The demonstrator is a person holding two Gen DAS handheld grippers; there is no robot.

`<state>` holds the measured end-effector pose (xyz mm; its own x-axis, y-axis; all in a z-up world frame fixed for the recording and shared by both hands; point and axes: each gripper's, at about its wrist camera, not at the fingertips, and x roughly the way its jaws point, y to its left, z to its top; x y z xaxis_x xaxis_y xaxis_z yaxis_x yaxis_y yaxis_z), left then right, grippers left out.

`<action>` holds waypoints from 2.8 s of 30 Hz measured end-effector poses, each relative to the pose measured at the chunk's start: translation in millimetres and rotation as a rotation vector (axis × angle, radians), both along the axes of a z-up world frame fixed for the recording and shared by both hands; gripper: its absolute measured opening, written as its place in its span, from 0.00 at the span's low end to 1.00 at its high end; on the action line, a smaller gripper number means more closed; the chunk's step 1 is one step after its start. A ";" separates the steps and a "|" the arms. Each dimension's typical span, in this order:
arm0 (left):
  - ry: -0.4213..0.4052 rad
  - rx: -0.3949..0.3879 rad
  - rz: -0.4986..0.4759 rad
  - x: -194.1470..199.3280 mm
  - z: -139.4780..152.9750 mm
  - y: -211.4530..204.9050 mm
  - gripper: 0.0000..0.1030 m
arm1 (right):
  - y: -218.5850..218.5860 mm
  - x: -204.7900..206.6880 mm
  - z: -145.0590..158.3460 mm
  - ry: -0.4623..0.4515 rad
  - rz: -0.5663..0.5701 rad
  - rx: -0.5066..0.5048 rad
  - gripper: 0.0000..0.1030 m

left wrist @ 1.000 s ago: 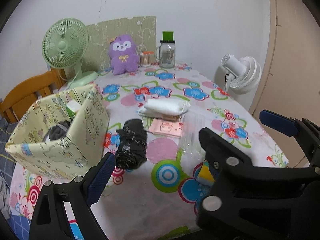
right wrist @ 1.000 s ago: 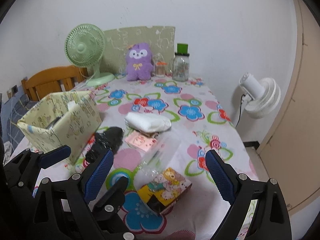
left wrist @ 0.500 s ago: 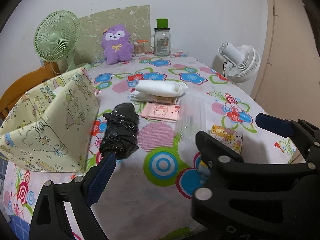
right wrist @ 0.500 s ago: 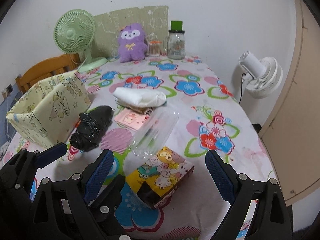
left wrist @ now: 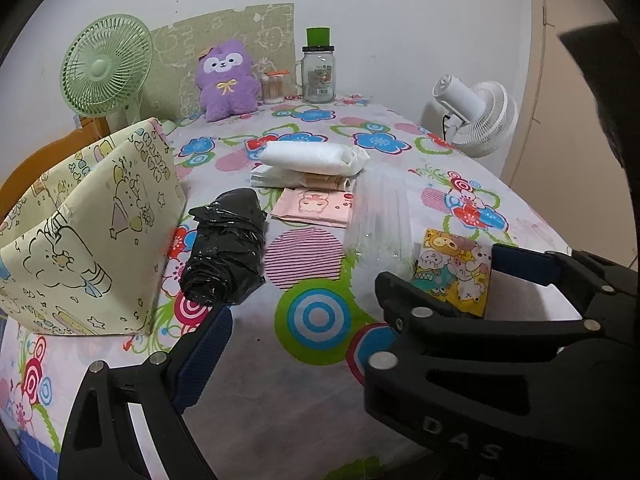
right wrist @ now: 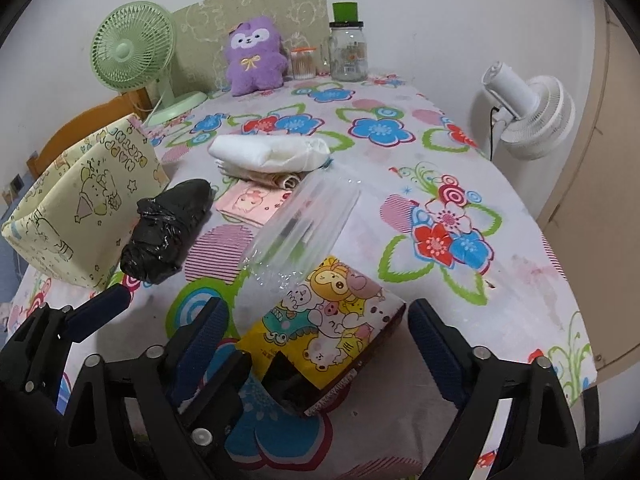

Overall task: Organize soft objects
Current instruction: 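Grasp the cartoon-printed box with the right tool, then grasp the clear plastic tube with the left tool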

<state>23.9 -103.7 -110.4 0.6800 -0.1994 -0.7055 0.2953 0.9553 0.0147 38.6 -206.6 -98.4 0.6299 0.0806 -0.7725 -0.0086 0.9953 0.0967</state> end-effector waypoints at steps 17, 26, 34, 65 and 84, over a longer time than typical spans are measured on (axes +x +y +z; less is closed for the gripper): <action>0.036 0.009 0.027 -0.1 -3.3 16.8 0.91 | 7.8 -0.5 -3.3 0.013 -0.037 -0.077 0.71; 0.037 0.000 0.009 7.7 -0.7 10.9 0.87 | -2.6 -4.7 3.4 -0.001 -0.086 -0.068 0.59; 0.021 0.004 -0.022 18.3 5.6 -11.5 0.83 | -27.6 -0.5 11.6 -0.022 -0.137 -0.058 0.59; 0.067 0.062 -0.105 68.3 -2.7 -62.6 0.25 | -63.1 43.3 2.9 -0.008 -0.140 0.014 0.59; 0.019 0.002 -0.100 45.5 18.6 -48.6 0.10 | -48.5 23.7 24.4 -0.050 -0.145 0.002 0.59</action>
